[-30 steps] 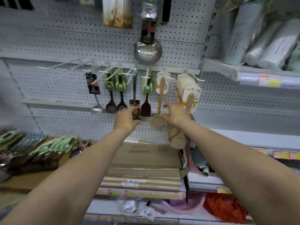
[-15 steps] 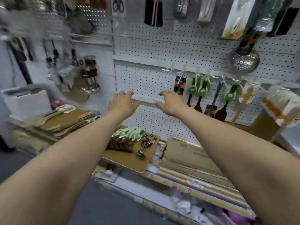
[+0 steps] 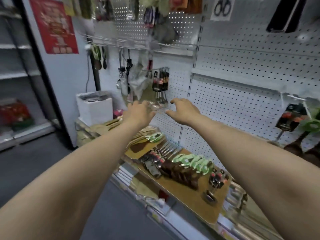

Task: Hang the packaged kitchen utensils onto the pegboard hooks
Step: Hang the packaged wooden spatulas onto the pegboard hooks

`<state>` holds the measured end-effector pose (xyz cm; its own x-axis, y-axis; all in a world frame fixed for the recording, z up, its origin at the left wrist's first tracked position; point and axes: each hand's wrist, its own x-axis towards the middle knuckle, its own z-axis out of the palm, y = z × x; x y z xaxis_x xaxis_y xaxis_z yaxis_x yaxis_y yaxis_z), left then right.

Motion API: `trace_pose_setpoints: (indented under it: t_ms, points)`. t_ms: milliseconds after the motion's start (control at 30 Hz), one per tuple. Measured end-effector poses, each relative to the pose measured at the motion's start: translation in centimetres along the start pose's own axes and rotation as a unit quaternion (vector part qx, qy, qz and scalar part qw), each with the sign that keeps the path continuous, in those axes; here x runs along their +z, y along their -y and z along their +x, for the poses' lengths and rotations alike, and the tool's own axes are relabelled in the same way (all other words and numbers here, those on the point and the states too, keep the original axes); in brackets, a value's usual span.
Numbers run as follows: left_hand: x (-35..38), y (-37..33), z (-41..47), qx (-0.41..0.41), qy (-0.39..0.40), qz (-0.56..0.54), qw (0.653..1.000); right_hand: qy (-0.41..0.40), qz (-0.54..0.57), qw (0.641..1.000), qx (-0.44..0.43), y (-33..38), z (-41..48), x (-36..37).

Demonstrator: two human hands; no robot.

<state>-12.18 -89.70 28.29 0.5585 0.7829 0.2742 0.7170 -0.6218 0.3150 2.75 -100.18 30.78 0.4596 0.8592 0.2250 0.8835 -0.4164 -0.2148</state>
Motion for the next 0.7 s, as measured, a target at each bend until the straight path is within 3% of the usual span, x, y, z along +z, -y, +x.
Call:
trace_pose_setpoints:
  t_ms: [367,700]
  points:
    - [-0.1,16.3,17.5,-0.051,0.017,-0.016,0.998,0.047,0.002,0.999,-0.015,10.4,21.4,7.7]
    - [5.3,32.2,31.9,-0.012,0.077,-0.053,0.996,0.063,0.012,0.994,0.089,18.3,34.9,19.4]
